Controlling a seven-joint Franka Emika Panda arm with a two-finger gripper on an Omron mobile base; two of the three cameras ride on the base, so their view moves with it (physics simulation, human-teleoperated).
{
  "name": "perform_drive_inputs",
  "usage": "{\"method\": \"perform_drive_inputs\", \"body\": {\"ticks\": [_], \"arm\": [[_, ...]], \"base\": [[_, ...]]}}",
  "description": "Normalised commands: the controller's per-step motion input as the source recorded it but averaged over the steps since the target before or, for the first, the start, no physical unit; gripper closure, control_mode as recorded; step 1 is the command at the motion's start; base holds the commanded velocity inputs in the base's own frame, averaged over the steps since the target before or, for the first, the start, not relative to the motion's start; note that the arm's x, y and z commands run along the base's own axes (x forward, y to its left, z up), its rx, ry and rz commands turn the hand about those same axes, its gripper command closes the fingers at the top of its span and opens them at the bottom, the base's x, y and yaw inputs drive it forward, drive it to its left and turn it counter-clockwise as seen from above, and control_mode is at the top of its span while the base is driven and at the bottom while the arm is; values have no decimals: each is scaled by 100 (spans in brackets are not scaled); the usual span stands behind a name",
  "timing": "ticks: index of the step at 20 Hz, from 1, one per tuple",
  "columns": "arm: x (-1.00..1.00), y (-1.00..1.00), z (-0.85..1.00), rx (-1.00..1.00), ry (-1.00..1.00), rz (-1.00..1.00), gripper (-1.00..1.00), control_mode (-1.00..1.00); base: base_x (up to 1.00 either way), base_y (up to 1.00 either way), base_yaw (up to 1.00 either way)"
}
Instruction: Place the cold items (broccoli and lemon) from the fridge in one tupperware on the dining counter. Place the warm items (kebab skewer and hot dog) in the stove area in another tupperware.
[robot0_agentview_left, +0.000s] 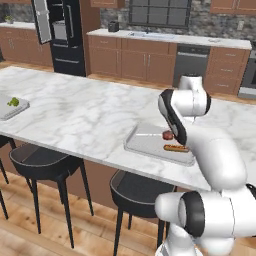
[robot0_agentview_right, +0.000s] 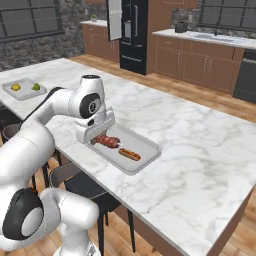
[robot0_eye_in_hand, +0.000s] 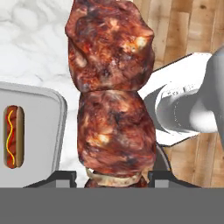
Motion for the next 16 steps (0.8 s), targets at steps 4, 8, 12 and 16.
{"method": "perform_drive_inputs", "body": {"ticks": [4,8,12,16], "arm": [[100,-54,-16,17,0,0,100,-100],[100,0,-52,4,-4,0,100,-100],[100,-14,-54,1,-1,0,100,-100],[96,-11,-51,0,0,0,100,-100]], "base": [[0,0,0],[0,0,0],[0,0,0],[0,0,0]]}}
